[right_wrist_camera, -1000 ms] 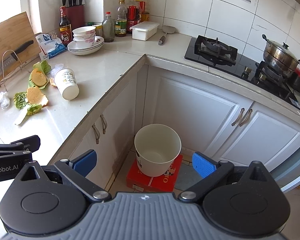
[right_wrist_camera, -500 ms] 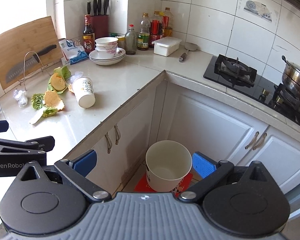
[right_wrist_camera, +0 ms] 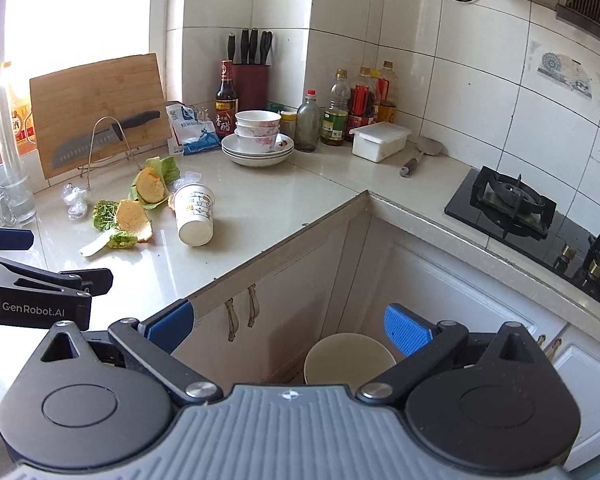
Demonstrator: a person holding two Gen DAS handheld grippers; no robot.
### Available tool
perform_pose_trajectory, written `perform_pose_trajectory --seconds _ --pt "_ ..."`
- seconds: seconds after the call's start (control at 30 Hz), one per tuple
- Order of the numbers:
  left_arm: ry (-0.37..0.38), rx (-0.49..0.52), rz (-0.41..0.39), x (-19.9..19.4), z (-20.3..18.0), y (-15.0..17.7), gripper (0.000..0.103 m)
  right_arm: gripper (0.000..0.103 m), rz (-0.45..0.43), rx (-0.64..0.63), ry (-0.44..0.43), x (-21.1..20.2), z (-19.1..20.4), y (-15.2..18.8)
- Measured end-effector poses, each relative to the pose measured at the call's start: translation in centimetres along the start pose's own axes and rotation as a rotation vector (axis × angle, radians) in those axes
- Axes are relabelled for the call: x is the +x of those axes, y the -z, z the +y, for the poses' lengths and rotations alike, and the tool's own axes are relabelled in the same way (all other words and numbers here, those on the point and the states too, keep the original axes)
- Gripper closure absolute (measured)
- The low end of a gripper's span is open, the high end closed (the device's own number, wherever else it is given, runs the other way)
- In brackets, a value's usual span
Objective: Collect trash
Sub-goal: 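Move both tools toward the trash on the counter, then grasp the white paper cup with the right gripper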
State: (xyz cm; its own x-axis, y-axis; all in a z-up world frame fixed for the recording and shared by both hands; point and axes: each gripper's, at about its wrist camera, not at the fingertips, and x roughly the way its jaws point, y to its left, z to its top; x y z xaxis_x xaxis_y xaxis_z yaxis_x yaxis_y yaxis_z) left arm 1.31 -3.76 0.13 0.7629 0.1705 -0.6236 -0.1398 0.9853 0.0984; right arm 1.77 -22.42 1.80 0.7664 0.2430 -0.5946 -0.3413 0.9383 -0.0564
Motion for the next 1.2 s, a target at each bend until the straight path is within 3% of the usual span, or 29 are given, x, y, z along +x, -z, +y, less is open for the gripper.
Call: perform_pose_trajectory --seconds 0.4,0.53,0.77,1.2 --pt "-0.084 0.026 0.006 5.5 1.5 0.2 0.001 0.000 0.008 -0.065 -0.157 8.6 1.0 -3.9" --pt "-0.080 -0.002 0.040 7.4 2.9 0.2 0.001 0.000 0.034 -0.079 -0.214 12.6 2.2 -5.8" --pt "-0.005 -0.071 0.090 10.3 5.8 0.0 0.001 0.000 0.085 -0.111 -0.293 19.7 5.0 -8.8" --pt "0.001 -0.110 0.159 15.2 10.3 -1.1 0.001 0.001 0.228 -0.166 -0.336 30.1 9.2 -11.1"
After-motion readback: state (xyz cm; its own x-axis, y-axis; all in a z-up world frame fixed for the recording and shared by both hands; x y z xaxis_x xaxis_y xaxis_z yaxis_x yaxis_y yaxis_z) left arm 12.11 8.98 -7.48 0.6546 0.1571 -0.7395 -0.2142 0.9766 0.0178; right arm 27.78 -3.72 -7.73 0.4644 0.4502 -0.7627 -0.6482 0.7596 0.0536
